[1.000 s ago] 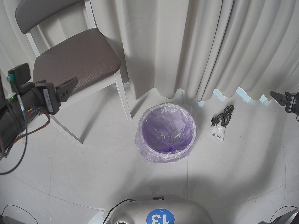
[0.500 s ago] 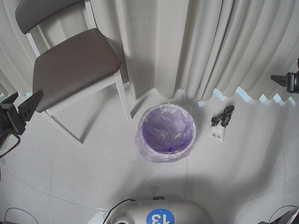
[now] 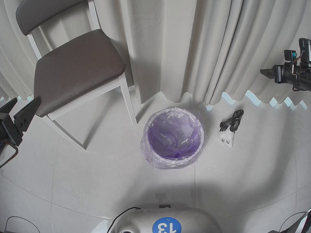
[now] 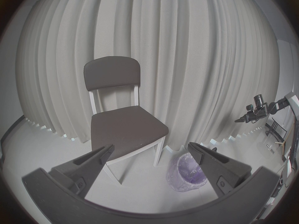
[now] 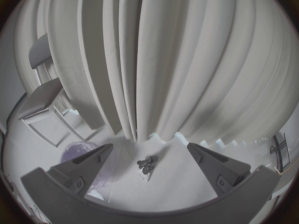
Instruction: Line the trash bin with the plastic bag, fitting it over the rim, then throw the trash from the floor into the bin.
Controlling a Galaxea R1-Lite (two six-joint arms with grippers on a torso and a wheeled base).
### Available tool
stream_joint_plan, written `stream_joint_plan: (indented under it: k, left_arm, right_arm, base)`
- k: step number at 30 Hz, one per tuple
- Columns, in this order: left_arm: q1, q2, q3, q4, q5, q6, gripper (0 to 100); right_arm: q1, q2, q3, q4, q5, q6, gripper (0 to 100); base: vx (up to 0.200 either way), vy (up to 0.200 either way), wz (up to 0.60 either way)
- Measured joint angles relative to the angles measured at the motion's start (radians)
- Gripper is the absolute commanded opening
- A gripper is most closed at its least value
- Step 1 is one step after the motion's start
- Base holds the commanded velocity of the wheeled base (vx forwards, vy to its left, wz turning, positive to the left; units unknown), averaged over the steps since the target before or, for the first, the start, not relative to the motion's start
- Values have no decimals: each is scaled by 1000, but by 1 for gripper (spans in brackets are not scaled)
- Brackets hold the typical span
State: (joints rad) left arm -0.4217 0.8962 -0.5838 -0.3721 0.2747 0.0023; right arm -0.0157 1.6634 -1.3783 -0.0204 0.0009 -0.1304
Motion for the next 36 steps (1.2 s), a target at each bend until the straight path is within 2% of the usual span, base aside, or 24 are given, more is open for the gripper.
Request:
stream_joint_plan:
  k: [11, 17, 29, 36]
  left_arm:
    - [-11, 13, 14, 0, -2, -2, 100]
    - [-10, 24, 22, -4, -7, -7, 100]
    - [-7, 36, 54, -13, -49, -12, 100]
    - [-9, 49, 69, -17, -53, -10, 100]
  right_arm:
    - [-3, 125, 39, -10, 10, 67, 100]
    - [-6, 124, 149, -55, 16, 69, 100]
    - [14, -50, 553, -459, 55, 69, 100]
    - [26, -11, 591, -546, 77, 76, 100]
  base:
    - [0, 0, 0]
    - [0, 0, 0]
    - [0, 0, 0]
    - [0, 0, 0]
